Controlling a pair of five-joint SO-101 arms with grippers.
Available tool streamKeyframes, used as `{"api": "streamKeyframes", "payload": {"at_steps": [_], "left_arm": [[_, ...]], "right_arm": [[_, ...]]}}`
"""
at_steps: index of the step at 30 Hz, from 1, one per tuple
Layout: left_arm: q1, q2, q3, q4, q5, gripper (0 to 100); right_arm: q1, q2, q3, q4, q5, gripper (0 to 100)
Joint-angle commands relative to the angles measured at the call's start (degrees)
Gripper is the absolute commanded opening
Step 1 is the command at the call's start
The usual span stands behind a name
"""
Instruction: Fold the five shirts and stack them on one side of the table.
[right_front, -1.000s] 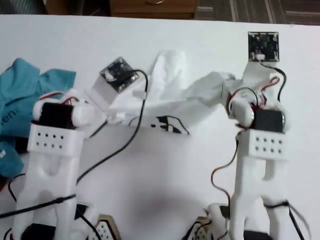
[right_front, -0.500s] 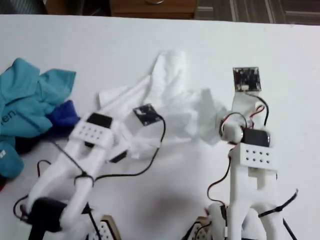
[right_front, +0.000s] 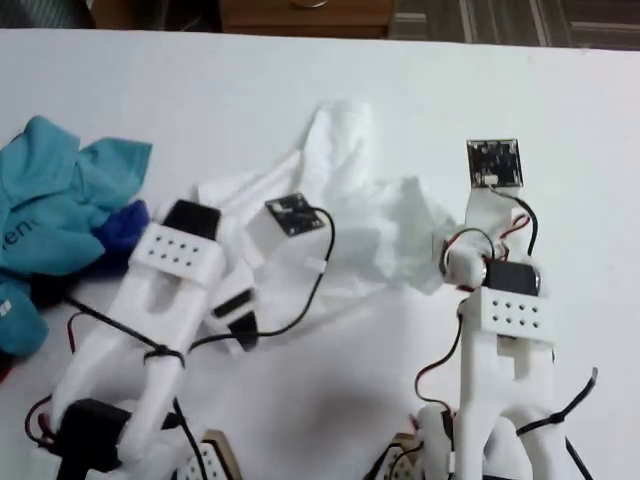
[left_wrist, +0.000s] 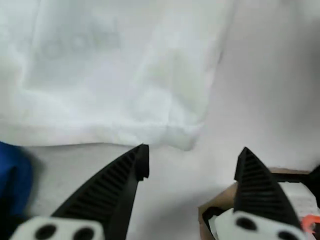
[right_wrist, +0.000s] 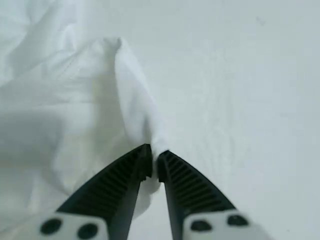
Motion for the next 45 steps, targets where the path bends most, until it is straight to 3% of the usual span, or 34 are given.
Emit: {"api": "streamKeyframes", "payload": {"at_steps": [1, 8, 15, 21, 33, 39, 45], "left_arm": [[1.8, -1.8, 3.6, -1.8, -0.4, 29], [7.4, -1.8, 16.2, -12.9, -0.4, 29], [3.9, -1.6, 21.3, -23.7, -0.4, 30], [-0.5, -1.5, 21.0, -25.8, -0.4, 30], [-0.8, 0.3, 21.1, -26.8, -2.4, 29], [-0.8, 9.7, 19.4, -29.2, -2.0, 4], [-0.8, 11.1, 16.0, -27.4, -1.9, 3]], "right_arm": [[0.7, -2.1, -0.3, -1.1, 0.4, 1.9], [0.7, -2.1, -0.3, -1.1, 0.4, 1.9], [0.7, -2.1, -0.3, -0.7, 0.4, 1.9], [0.7, -2.1, -0.3, -0.7, 0.4, 1.9], [0.7, -2.1, -0.3, -0.7, 0.4, 1.9], [0.7, -2.2, -0.3, -0.7, 0.4, 1.9], [0.7, -2.5, -0.3, -0.7, 0.4, 1.9]]}}
